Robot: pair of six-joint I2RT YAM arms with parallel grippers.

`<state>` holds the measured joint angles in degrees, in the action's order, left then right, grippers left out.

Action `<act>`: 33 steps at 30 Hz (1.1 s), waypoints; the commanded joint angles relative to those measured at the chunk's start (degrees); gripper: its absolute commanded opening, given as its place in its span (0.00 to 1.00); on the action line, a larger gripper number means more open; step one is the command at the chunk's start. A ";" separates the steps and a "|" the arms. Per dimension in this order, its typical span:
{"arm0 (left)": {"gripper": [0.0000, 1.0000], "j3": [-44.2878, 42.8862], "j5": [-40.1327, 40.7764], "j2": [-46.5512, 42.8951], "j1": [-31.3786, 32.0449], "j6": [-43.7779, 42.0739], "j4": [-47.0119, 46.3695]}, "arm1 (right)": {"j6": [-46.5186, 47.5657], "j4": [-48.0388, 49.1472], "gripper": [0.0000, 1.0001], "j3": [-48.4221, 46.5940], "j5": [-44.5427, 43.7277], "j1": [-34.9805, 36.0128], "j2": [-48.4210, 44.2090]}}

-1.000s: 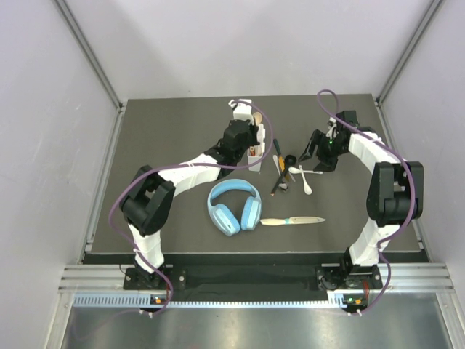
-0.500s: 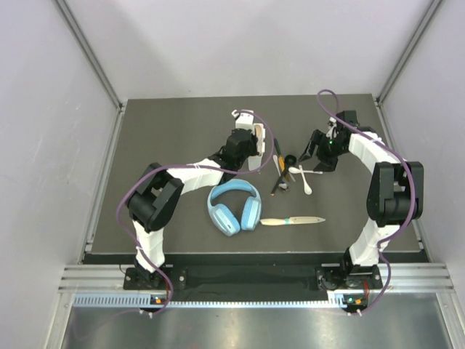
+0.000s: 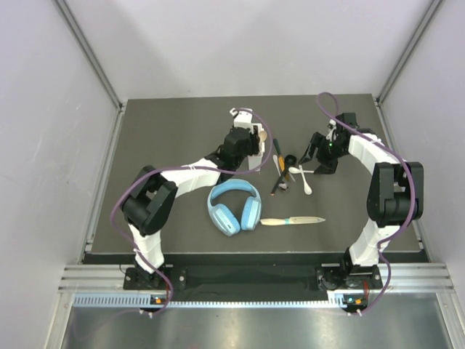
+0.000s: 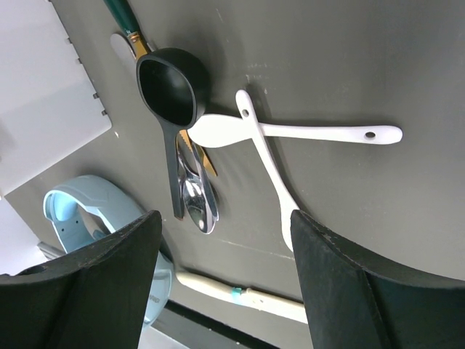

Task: Sort the eating utensils into containers
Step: Place the spoon in the storage box.

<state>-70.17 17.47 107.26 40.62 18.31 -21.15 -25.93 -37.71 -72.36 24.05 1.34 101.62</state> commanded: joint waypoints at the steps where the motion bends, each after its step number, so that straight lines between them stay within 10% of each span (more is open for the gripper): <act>1: 0.43 0.21 0.45 -6.53 0.25 0.06 1.01 | 0.27 1.15 0.72 -0.24 0.12 0.24 -2.22; 11: 0.47 -2.33 2.30 -9.18 -0.01 -1.16 4.88 | 2.55 2.12 0.72 -3.75 -1.37 1.38 -2.75; 33: 0.50 -0.58 5.12 -20.51 -11.44 4.90 29.32 | -6.85 8.27 0.69 -49.01 5.66 10.25 27.30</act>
<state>-72.62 22.15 90.32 30.50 22.83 5.04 -31.00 -28.49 -116.16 31.11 9.93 125.56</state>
